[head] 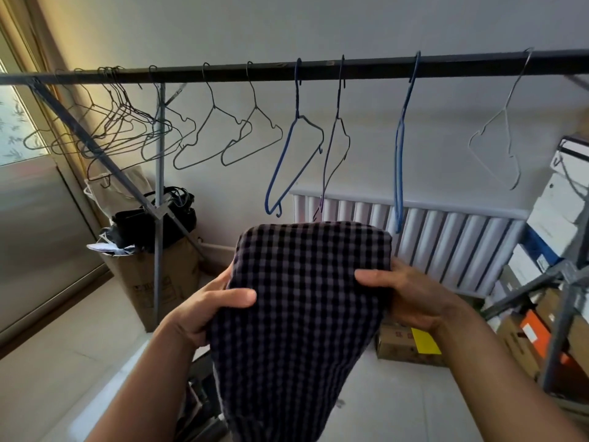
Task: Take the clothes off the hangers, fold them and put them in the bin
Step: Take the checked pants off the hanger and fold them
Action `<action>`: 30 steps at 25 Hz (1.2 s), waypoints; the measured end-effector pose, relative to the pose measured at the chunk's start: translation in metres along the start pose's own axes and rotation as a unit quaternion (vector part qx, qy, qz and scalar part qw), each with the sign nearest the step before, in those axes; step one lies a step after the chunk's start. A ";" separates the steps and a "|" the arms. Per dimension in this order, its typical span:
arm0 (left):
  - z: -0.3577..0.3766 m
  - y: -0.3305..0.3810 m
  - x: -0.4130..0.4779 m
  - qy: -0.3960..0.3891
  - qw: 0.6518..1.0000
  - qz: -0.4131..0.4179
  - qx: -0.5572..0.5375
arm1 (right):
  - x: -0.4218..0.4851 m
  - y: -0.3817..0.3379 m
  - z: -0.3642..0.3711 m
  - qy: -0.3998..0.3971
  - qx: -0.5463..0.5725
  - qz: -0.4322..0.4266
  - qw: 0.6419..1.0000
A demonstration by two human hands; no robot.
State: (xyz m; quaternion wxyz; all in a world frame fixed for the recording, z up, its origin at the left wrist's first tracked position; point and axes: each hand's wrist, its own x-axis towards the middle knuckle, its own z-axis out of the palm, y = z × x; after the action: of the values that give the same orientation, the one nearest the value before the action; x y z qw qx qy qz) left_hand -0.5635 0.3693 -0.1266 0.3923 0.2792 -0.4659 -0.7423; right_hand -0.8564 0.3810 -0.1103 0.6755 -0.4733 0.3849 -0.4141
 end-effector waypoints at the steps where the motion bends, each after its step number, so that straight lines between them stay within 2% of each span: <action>1: 0.000 0.002 -0.002 0.011 0.999 -0.019 0.028 | 0.000 -0.001 0.001 -0.008 -0.030 0.007 1.000; 5: -0.005 0.011 0.006 0.083 0.986 -0.028 0.141 | 0.014 -0.001 0.005 0.102 -0.041 0.020 0.994; 8: -0.003 0.014 0.012 0.159 0.961 0.006 0.226 | 0.027 0.001 0.003 0.203 -0.022 0.009 0.979; 10: 0.000 0.011 0.016 0.226 0.956 0.044 0.184 | 0.032 0.004 0.005 0.256 -0.003 0.006 0.967; 11: 0.003 0.008 0.018 0.236 0.960 0.061 0.140 | 0.034 0.006 0.006 0.264 0.010 0.002 0.965; 15: 0.009 0.003 0.022 0.248 0.963 0.083 0.060 | 0.032 0.015 0.002 0.234 0.026 -0.037 0.971; 18: 0.007 0.004 0.022 0.249 0.964 0.087 0.043 | 0.030 0.018 -0.004 0.147 -0.022 -0.015 0.989; 20: 0.004 0.006 0.022 0.242 0.964 0.096 0.046 | 0.033 0.019 -0.005 0.120 -0.088 0.001 0.989; 24: -0.001 0.013 0.020 0.235 0.959 0.103 0.117 | 0.030 0.012 0.004 0.145 -0.242 -0.002 0.959; 26: -0.007 0.017 0.019 0.250 0.924 0.106 0.270 | 0.030 0.008 0.005 0.159 -0.305 0.008 0.939; 28: -0.010 0.020 0.018 0.271 0.842 0.103 0.456 | 0.029 0.003 0.006 0.159 -0.340 0.013 0.927; 30: -0.009 0.024 0.018 0.274 0.762 0.104 0.577 | 0.027 -0.002 0.008 0.132 -0.331 0.011 0.934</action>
State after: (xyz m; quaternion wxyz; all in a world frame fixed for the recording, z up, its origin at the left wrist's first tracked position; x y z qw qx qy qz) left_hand -0.5580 0.3435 -0.1096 0.3427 0.5946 -0.7048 -0.1795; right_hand -0.8403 0.3584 -0.1094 0.4279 -0.6070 0.5913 -0.3143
